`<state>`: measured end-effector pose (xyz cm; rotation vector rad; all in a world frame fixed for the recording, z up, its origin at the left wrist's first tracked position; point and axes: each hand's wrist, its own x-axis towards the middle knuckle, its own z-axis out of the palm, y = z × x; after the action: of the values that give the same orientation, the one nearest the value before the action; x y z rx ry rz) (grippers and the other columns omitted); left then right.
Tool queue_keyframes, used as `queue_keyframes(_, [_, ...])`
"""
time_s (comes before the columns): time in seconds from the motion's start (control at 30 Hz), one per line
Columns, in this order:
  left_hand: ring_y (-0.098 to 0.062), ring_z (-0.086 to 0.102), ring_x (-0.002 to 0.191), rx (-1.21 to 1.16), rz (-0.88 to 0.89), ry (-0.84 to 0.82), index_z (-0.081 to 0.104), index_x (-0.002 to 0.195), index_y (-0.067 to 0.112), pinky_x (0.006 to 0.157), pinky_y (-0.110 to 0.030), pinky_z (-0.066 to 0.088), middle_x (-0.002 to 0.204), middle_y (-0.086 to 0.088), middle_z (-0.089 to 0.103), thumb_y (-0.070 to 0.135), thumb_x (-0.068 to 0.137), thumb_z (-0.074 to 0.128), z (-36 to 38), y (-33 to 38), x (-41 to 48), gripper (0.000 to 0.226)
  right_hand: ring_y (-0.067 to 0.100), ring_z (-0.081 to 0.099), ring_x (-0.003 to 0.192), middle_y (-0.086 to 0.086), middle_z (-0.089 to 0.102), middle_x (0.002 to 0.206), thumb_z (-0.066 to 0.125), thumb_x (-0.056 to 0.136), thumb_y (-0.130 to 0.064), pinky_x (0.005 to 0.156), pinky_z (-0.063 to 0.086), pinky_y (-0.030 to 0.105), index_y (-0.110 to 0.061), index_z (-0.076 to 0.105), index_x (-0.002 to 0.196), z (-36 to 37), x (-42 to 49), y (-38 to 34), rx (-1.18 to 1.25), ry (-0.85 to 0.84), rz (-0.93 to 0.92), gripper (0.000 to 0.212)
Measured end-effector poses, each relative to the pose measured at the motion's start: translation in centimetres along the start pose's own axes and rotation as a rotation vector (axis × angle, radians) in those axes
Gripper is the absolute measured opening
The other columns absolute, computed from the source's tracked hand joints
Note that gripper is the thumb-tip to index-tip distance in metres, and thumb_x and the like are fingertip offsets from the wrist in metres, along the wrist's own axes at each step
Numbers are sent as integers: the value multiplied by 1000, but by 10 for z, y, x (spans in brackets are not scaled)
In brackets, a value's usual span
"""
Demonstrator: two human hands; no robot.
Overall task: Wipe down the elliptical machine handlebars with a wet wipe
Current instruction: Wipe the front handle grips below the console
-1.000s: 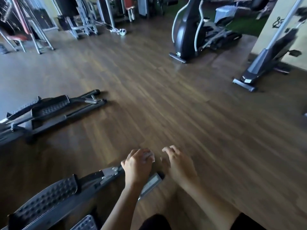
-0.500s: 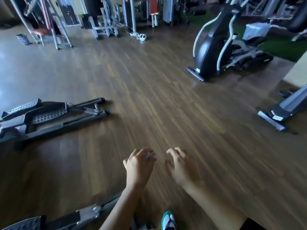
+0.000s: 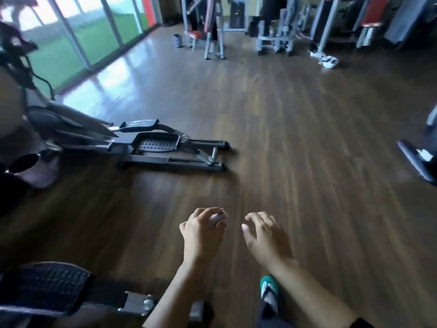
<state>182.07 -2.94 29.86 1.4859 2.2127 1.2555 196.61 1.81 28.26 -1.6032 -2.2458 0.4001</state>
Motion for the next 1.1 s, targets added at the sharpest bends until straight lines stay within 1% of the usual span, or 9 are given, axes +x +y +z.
queue_keyframes(0.07, [8, 58, 77, 35, -64, 89, 51, 98, 52, 71, -46, 54, 92, 56, 47, 31, 66, 73, 6, -1, 27, 45, 24, 64, 79, -1, 67, 85, 49, 77, -39, 66, 52, 35, -21, 67, 87, 6, 43, -2, 4, -74, -80, 26])
queue_keyframes(0.13, [9, 57, 79, 63, -140, 168, 51, 97, 52, 69, -46, 54, 94, 56, 47, 29, 67, 76, 9, -1, 52, 45, 24, 64, 83, -2, 67, 89, 53, 77, -38, 71, 52, 37, -22, 67, 89, 7, 83, -9, 2, -137, -154, 25])
queue_keyframes(0.23, [12, 58, 80, 43, -303, 286, 60, 83, 54, 74, -47, 52, 85, 40, 59, 26, 70, 81, 13, -10, 89, 37, 21, 65, 84, -4, 67, 91, 55, 78, -39, 72, 52, 37, -24, 68, 92, 13, 144, -22, -22, -180, -328, 25])
queue_keyframes(0.3, [12, 60, 79, 14, -414, 345, 59, 72, 60, 80, -46, 51, 80, 28, 63, 34, 71, 77, 12, -15, 112, 32, 23, 63, 92, -1, 67, 98, 57, 83, -38, 77, 50, 38, -22, 67, 99, 24, 180, -33, -13, -228, -421, 25])
queue_keyframes(0.4, [6, 63, 83, 36, -507, 431, 54, 77, 69, 83, -45, 51, 80, 25, 63, 42, 68, 67, 7, -28, 137, 31, 23, 63, 93, 0, 66, 99, 63, 83, -36, 78, 50, 37, -21, 67, 101, 47, 217, -55, 3, -278, -535, 24])
queue_keyframes(0.57, [5, 64, 86, 69, -629, 522, 53, 79, 70, 87, -46, 50, 81, 27, 63, 33, 72, 74, -12, -83, 181, 43, 22, 60, 102, 0, 63, 107, 56, 89, -37, 86, 46, 36, -23, 63, 109, 93, 269, -114, 51, -366, -694, 25])
queue_keyframes(0.77, [1, 65, 85, 82, -658, 629, 55, 100, 51, 87, -45, 51, 77, 29, 59, 37, 68, 65, -65, -166, 266, 37, 21, 61, 99, -1, 63, 104, 58, 89, -36, 83, 48, 35, -24, 63, 108, 156, 346, -224, 60, -406, -822, 23])
queue_keyframes(0.9, [-4, 66, 86, 128, -663, 687, 71, 84, 33, 85, -48, 50, 72, 34, 58, 21, 72, 76, -118, -220, 318, 18, 21, 63, 86, -1, 64, 95, 64, 86, -35, 71, 51, 35, -22, 65, 100, 186, 390, -315, 59, -413, -910, 20])
queue_keyframes(1.1, [-7, 66, 88, 200, -730, 803, 73, 85, 30, 86, -49, 50, 75, 32, 54, 14, 70, 80, -193, -299, 383, 23, 23, 55, 105, 0, 57, 118, 50, 94, -35, 88, 42, 33, -19, 57, 120, 232, 441, -439, 126, -527, -1059, 31])
